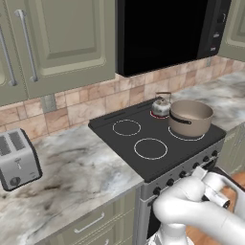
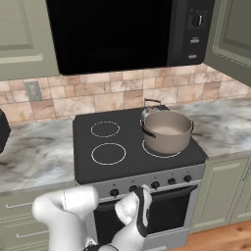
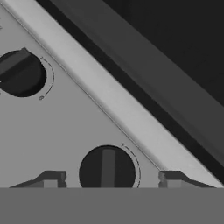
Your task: Pick the kettle from the cabinet and place it on a stove burner. Then pick the pot from the counter and place it on another stove burner. Finally, turn both burners on.
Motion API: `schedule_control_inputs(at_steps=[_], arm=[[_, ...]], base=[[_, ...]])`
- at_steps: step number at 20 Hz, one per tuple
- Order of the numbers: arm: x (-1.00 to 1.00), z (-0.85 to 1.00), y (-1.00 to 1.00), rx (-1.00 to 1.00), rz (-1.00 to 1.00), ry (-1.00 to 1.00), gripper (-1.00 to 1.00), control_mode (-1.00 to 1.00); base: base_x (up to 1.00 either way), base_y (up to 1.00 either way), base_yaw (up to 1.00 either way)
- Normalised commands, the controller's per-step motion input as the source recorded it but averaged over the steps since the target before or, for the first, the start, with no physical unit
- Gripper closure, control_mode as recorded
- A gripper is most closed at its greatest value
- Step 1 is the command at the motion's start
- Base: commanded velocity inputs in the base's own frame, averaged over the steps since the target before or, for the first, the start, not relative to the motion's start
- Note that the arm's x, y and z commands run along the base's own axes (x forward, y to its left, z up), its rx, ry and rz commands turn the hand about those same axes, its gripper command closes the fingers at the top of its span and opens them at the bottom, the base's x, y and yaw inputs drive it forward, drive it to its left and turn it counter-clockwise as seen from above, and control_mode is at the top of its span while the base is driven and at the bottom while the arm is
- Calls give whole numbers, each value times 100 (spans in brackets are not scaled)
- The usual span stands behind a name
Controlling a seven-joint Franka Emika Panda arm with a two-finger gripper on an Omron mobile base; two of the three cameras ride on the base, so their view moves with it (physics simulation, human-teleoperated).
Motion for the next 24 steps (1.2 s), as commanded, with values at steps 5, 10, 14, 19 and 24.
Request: schedule_control_inputs(at_steps=[5,10,14,19,24], arm=[[-39,5,-5,4,0,-8,-100,-100],[-33,34,-11,0,0,-11,-100,-100],[-10,44,-24,5,0,-7,-100,-100],[0,17,-38,21,5,0,-100,-100],[3,0,-49,32,3,0,-100,-100]], base=[[0,0,0],[0,0,0],[0,0,0],[0,0,0],[0,0,0]])
